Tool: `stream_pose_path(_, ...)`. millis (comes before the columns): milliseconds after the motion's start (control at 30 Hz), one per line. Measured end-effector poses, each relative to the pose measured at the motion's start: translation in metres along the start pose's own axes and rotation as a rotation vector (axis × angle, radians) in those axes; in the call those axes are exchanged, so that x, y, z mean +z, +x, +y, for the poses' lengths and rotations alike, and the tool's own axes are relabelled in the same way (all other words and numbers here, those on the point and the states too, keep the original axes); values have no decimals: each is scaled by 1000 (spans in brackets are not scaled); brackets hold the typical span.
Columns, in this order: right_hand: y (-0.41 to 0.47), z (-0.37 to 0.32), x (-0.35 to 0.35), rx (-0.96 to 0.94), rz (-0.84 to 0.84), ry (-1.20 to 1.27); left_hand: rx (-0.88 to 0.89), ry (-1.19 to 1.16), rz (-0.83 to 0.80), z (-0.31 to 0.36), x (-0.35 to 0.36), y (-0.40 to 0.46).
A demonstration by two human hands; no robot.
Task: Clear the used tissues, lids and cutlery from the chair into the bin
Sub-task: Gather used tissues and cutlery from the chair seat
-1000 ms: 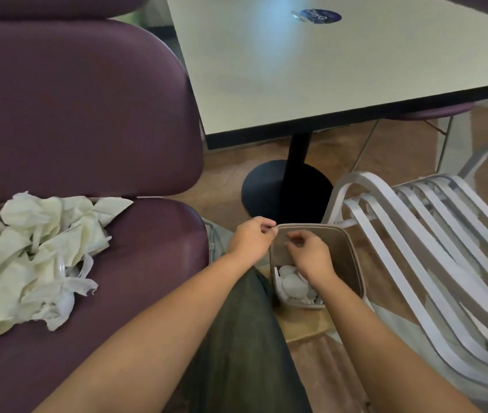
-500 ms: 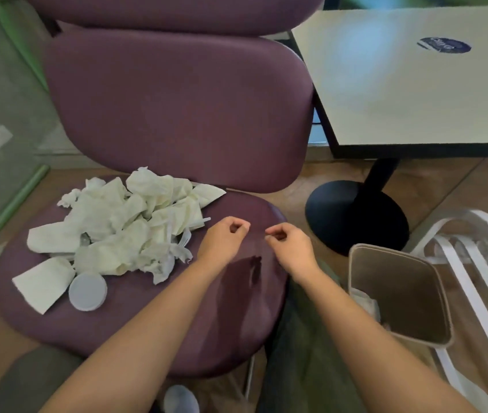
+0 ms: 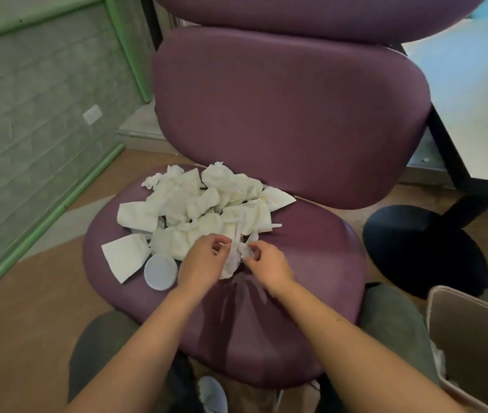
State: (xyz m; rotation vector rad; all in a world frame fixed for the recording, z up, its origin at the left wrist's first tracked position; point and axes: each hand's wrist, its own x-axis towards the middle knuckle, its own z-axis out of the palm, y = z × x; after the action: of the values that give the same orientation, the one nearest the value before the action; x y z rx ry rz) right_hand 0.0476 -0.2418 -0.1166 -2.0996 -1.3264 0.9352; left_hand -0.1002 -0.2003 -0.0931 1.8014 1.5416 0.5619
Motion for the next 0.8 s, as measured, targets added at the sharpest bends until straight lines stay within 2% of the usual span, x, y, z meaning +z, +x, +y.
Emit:
stream_pose_path(200,7,-4,16,-1,67,-46,40,76,-5,-21,-5,0)
stream_pose_path(367,-1,-17,3,-91,137,239,72,194,-36,-13,-8,-1)
stream_pose_path(433,-5,-27,-6,-115,163,368,65,164,-11,-12,-8,0)
stream_pose_path(533,-7,-36,-18,-97,233,514,39,16,12,-13,-10,4)
stream_pose_path(633,-9,-40,-21,-75,261,627,-82,-346,-7,-11,-15,1)
stream_pose_path(800,-18,-48,0,-121,146,507,-195,-734,-146,-8,-20,-12)
